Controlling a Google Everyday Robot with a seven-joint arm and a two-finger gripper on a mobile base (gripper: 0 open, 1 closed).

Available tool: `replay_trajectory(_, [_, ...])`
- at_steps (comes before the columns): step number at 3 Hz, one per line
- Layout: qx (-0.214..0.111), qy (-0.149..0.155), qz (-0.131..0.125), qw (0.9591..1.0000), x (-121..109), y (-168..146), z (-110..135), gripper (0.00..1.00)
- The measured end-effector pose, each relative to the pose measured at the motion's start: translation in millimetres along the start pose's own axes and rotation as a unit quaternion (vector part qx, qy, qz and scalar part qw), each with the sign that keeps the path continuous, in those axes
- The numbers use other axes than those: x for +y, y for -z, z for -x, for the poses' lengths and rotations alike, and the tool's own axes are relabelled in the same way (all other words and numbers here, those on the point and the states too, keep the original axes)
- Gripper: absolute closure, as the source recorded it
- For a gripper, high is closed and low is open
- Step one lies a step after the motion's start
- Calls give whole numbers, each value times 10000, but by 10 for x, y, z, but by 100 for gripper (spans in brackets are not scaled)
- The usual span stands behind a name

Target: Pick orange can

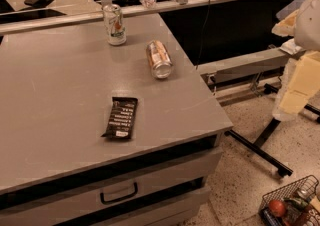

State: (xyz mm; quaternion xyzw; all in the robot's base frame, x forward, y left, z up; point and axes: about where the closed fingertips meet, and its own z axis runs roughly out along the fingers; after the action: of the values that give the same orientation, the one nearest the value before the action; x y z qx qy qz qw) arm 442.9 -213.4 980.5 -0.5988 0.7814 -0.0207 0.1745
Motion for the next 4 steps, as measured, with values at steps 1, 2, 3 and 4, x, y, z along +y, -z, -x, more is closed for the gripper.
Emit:
replay_trajectory(1, [-177, -632, 371, 9972, -400, -167, 209, 0])
replay_trajectory(2, [-221, -1475, 627, 9868, -810, -320, 414, 0])
replay_trajectory(3, [-551, -2379, 684, 9673, -1064, -409, 669, 0])
replay_trajectory(4, [-614, -2914, 674, 9523, -1117, -428, 725, 0])
